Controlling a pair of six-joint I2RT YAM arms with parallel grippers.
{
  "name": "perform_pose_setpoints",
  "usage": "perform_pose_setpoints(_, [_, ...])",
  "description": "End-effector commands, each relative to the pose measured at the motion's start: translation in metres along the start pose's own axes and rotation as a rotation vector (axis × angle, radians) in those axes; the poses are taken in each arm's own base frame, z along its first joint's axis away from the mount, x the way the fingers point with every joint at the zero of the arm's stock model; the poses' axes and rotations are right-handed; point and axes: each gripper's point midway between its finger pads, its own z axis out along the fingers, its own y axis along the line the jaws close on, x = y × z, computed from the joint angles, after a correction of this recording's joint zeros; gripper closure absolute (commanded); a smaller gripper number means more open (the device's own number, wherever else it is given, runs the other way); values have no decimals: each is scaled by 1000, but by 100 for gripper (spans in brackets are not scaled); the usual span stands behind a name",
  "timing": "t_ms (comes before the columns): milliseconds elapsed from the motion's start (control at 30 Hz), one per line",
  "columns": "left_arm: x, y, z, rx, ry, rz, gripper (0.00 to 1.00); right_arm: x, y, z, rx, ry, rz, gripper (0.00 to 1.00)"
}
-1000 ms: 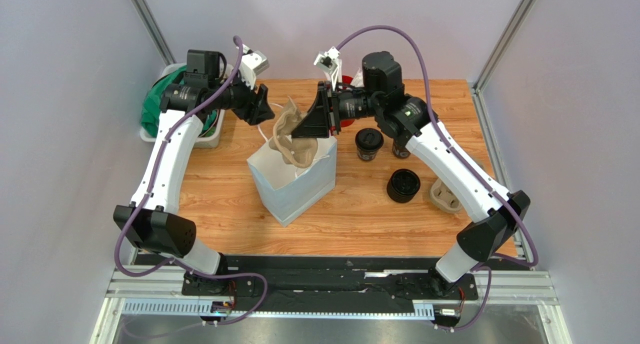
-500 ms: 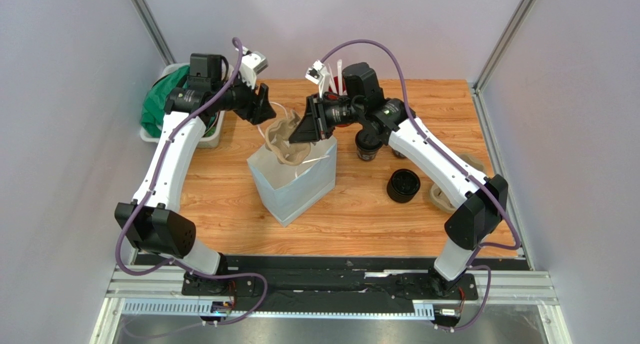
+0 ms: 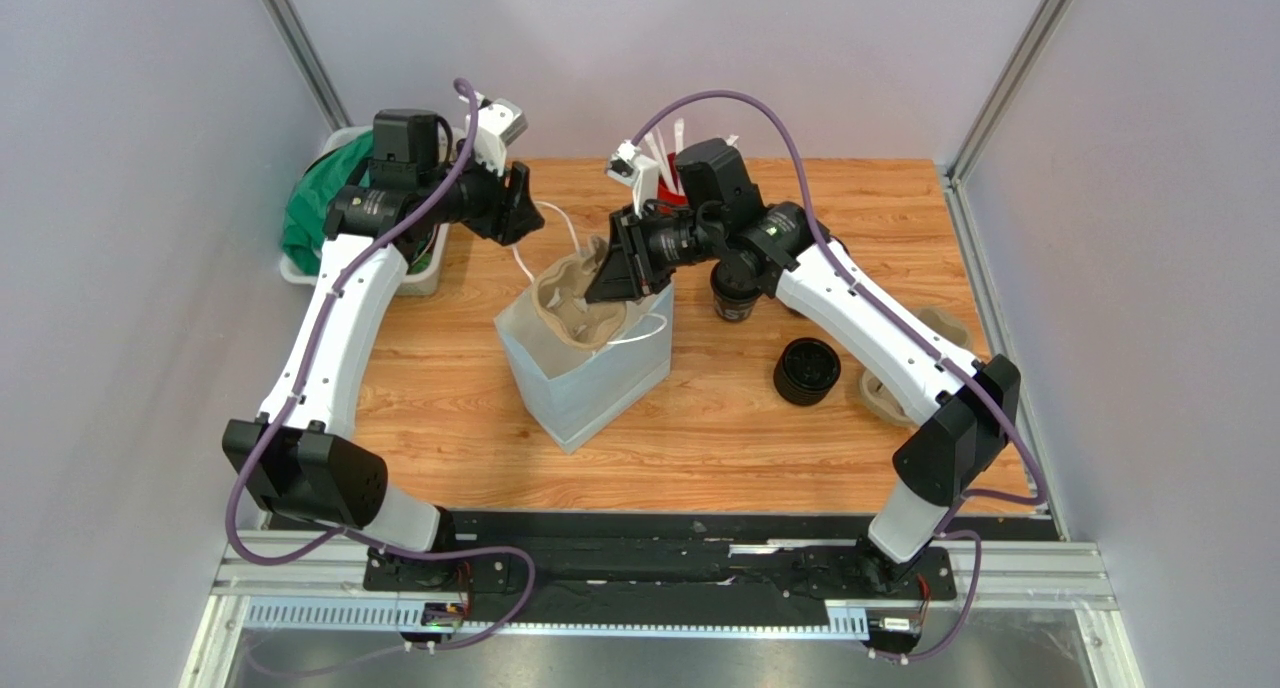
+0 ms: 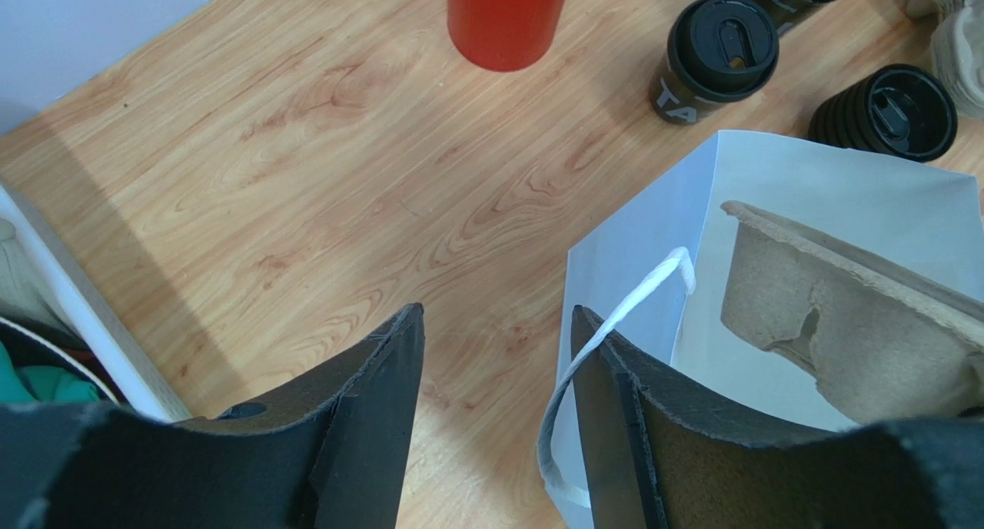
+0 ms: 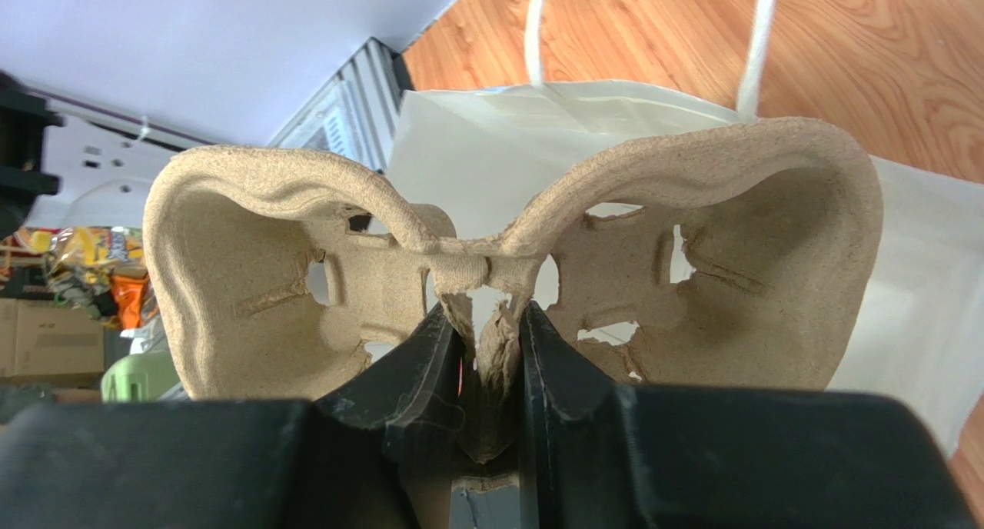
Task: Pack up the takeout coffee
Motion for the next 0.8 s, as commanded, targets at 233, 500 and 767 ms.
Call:
perform_pose_setpoints(233, [-20, -10, -18, 1, -94, 6, 42, -5, -27, 6, 152, -8, -9, 80])
perform_pose_setpoints(500, [-20, -14, -22, 4, -109, 4, 42, 0, -39, 16, 250, 13, -46, 79])
perform_pose_setpoints(767, [-21, -16, -27, -3, -122, 6, 43, 4, -42, 21, 283, 30, -68, 79])
